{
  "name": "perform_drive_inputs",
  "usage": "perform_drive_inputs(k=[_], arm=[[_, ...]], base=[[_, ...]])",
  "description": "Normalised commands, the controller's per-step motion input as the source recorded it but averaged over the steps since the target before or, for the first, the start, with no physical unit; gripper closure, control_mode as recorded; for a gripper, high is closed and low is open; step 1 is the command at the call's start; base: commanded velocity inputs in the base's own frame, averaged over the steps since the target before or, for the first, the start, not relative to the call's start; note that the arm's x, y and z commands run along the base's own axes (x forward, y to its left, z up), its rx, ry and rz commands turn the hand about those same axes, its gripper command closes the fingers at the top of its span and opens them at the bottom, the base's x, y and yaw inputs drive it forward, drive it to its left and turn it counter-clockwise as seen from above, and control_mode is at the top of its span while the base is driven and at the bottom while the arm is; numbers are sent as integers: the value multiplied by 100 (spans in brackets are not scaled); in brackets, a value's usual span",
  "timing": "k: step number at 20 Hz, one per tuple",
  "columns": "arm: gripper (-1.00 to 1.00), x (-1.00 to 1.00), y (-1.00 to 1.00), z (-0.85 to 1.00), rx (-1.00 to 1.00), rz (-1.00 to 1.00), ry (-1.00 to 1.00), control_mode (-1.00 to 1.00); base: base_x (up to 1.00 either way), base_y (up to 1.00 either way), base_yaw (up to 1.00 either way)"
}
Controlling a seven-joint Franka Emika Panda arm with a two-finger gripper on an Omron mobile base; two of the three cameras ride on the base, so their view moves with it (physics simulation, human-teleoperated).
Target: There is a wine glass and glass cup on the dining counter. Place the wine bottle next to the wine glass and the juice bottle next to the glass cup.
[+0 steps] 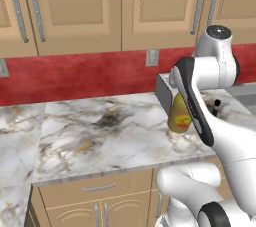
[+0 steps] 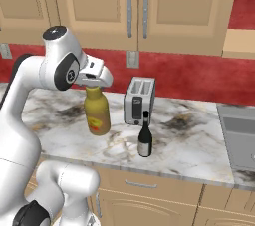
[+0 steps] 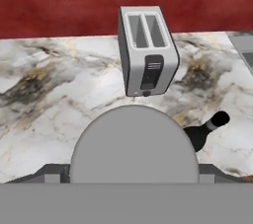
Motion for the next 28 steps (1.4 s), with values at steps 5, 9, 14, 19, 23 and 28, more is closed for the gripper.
perform_drive_inputs(k=[5, 9, 14, 19, 23, 28], arm=[[100, 0, 0, 0, 0, 0, 0, -100], [100, 0, 0, 0, 0, 0, 0, 100], [100, 0, 0, 0, 0, 0, 0, 100], [100, 0, 0, 0, 0, 0, 0, 100], [100, 0, 0, 0, 0, 0, 0, 100], [100, 0, 0, 0, 0, 0, 0, 100]], base=[[0, 0, 0], [-8, 0, 0], [-54, 3, -1], [-73, 0, -3], [-65, 1, -18], [0, 12, -92]])
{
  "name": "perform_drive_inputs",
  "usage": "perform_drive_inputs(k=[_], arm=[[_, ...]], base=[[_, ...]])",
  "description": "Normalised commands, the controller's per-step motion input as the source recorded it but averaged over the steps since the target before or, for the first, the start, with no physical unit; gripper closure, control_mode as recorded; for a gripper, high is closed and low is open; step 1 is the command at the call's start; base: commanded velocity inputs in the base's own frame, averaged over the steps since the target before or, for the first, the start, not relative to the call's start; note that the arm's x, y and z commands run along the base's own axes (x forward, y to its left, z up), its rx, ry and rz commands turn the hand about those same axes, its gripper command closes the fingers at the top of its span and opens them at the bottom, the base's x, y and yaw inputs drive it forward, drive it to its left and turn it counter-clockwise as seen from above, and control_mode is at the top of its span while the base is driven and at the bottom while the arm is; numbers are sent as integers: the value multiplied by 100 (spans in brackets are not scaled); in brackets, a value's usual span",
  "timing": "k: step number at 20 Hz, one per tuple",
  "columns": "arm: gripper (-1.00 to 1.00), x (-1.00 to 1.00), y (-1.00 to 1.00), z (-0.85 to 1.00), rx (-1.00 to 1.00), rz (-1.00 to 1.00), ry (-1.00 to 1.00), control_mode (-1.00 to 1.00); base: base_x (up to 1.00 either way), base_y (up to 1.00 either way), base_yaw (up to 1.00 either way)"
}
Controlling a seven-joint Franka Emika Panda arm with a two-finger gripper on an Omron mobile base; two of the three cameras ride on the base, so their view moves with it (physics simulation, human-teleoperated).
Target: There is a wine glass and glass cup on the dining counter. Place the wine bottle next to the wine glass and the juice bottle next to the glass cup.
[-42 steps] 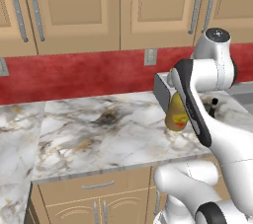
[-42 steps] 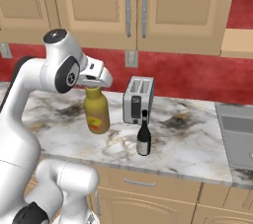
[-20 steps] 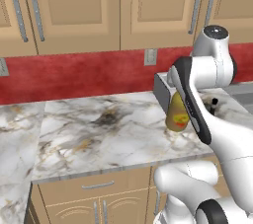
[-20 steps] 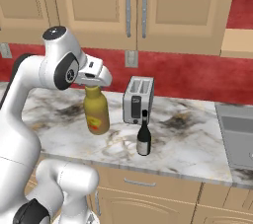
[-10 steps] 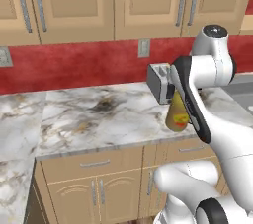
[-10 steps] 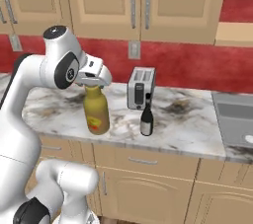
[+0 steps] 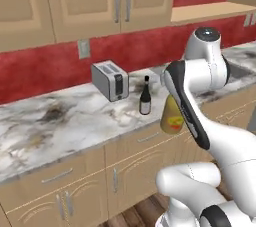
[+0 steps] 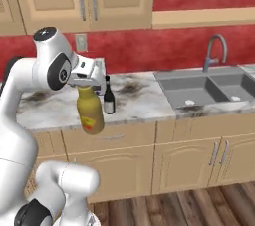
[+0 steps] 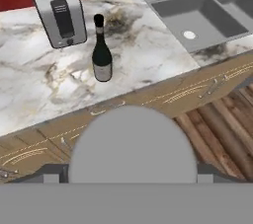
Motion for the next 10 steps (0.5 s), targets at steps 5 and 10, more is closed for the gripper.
perform_drive_inputs(k=[5, 10], arm=[[100, 0, 0, 0, 0, 0, 0, 100], [100, 0, 0, 0, 0, 0, 0, 100]], base=[[0, 7, -97], [0, 4, -98]])
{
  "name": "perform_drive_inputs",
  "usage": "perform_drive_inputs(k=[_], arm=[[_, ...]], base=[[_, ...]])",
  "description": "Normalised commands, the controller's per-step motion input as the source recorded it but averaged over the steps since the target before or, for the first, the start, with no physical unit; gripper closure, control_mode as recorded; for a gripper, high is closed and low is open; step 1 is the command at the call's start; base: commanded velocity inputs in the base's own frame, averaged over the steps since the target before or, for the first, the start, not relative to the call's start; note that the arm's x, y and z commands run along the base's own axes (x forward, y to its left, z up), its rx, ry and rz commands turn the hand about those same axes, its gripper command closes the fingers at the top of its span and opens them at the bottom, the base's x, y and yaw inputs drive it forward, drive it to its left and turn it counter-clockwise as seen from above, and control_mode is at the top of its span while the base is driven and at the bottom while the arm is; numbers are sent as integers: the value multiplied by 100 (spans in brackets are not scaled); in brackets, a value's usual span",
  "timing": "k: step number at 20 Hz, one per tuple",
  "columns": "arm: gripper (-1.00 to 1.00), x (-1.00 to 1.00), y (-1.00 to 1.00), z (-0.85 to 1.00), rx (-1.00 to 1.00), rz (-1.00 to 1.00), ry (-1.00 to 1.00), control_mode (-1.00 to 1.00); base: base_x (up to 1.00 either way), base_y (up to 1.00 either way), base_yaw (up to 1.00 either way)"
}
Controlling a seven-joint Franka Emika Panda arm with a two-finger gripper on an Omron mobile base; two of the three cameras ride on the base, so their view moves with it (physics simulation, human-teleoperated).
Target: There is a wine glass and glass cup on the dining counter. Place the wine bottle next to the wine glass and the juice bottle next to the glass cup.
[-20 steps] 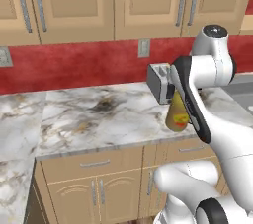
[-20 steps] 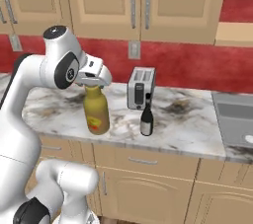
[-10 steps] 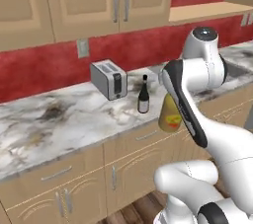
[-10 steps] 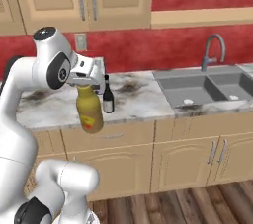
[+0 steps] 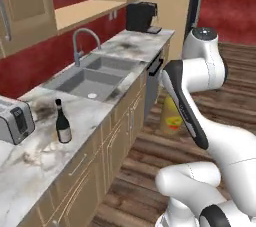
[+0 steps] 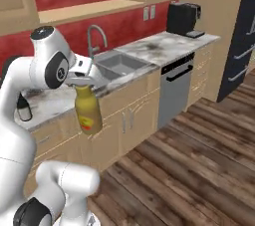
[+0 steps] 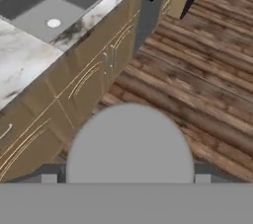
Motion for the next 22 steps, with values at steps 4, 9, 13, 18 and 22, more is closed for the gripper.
perform_drive_inputs(k=[4, 9, 13, 18, 22], arm=[[100, 0, 0, 0, 0, 0, 0, 100], [100, 0, 0, 0, 0, 0, 0, 100], [100, 0, 0, 0, 0, 0, 0, 100], [100, 0, 0, 0, 0, 0, 0, 100], [100, 0, 0, 0, 0, 0, 0, 100]], base=[[0, 2, -98], [0, 1, -98], [0, 1, -98], [0, 0, -96], [4, 2, -80]])
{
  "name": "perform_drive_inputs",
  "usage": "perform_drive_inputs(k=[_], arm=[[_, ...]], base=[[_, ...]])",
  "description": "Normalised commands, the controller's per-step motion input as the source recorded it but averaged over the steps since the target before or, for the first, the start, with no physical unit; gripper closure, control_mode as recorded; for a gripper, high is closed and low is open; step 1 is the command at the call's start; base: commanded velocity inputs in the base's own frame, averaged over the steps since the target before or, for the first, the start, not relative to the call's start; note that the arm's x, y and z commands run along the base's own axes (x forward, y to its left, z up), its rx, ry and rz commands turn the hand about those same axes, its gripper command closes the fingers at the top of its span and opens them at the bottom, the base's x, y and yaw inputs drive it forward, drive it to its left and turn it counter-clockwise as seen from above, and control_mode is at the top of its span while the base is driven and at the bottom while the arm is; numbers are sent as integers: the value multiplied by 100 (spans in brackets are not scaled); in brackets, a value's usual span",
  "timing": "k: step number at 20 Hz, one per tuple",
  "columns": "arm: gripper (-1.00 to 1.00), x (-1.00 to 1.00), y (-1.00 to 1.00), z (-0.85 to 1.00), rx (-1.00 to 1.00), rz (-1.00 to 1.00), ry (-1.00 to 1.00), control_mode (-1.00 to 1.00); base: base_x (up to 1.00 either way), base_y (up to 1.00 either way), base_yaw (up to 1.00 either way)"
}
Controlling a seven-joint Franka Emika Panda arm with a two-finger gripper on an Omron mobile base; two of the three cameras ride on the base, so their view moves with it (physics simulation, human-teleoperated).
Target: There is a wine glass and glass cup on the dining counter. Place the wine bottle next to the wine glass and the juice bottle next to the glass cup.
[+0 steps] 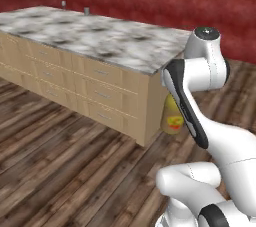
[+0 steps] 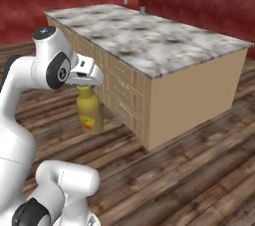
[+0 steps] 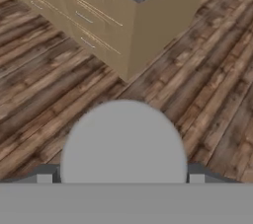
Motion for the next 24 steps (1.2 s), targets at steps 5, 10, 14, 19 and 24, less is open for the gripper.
perform_drive_inputs(k=[5, 10, 14, 19, 24], arm=[[100, 0, 0, 0, 0, 0, 0, 100], [100, 0, 0, 0, 0, 0, 0, 100], [100, 0, 0, 0, 0, 0, 0, 100], [100, 0, 0, 0, 0, 0, 0, 100], [100, 0, 0, 0, 0, 0, 0, 100]], base=[[15, 4, -36], [48, 3, -20], [69, -4, -17], [70, -8, -18], [71, -13, -14]])
